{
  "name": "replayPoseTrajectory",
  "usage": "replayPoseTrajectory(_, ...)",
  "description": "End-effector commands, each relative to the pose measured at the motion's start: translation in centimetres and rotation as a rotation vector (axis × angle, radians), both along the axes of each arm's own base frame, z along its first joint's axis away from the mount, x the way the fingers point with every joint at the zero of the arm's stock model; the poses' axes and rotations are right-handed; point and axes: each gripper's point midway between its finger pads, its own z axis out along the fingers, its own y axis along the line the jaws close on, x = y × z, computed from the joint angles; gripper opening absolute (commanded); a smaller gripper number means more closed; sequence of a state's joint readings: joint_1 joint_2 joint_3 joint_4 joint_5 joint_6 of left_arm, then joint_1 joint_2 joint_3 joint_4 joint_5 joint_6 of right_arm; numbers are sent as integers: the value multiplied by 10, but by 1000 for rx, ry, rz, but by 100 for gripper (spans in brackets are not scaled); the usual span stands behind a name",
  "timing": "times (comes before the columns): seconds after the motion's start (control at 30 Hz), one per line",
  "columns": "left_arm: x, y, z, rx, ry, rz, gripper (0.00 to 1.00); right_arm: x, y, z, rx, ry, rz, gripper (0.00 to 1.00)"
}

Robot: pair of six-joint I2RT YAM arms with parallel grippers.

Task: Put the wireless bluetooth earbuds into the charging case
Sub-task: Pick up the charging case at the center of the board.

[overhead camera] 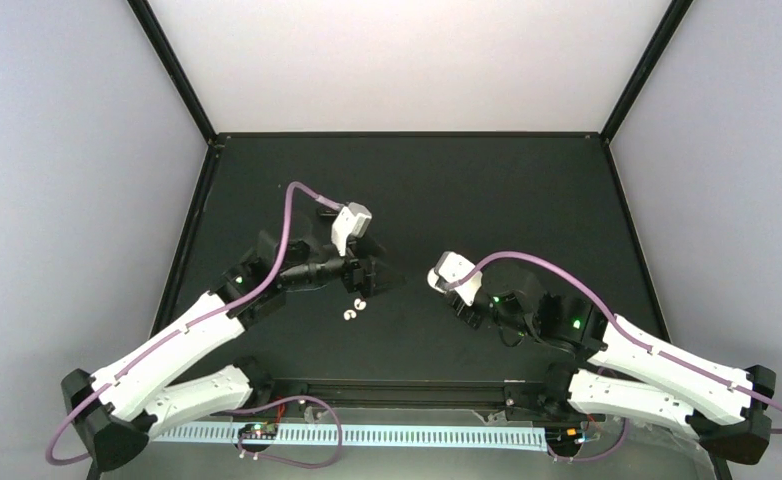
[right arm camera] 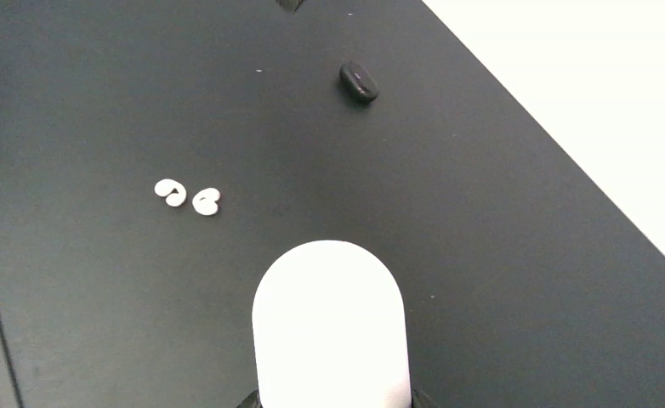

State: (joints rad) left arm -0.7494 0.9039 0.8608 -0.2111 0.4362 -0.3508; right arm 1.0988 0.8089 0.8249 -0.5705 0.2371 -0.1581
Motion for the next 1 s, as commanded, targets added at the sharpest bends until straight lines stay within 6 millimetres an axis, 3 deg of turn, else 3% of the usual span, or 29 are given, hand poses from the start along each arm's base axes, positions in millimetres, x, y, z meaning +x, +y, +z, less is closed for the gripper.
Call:
replayPoseTrajectory(0.0,0,-14,2,-10,100,-36,97,10,-8,20,-21,-102,-37,23)
replayPoseTrajectory(0.2,8,-38,-16,-4,251,-43,85,15,-8,31,-9,-141,-54,23)
replayPoseTrajectory(0.43,14,-59,-6,-9,286,-87,76,12,-2,38,5,-140,-25,23)
replayPoseTrajectory(0.97,10,-83,-19,8,338,-117,57,10,7,49,40,-144,-4,23)
